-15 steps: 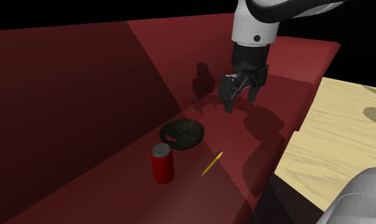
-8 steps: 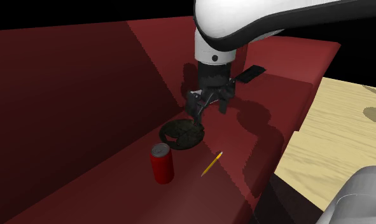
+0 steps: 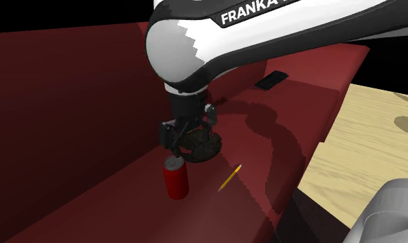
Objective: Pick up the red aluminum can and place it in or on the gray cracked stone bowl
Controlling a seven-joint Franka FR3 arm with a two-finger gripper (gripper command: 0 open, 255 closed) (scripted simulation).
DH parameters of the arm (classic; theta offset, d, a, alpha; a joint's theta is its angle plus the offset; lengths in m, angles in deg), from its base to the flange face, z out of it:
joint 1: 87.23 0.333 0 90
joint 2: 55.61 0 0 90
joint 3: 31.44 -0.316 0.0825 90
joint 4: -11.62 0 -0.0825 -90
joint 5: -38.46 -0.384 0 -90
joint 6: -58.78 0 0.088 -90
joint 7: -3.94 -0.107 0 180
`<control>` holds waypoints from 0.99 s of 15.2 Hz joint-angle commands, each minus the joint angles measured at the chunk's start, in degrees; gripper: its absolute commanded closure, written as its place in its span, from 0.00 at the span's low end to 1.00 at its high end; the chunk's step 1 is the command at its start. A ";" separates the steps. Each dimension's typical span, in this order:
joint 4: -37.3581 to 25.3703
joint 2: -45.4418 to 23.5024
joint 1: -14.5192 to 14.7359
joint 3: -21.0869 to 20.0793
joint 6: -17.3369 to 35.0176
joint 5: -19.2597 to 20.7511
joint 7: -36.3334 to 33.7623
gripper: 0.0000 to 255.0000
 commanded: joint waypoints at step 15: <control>1.27 -8.69 1.34 -4.26 9.73 0.00 -4.35 0.00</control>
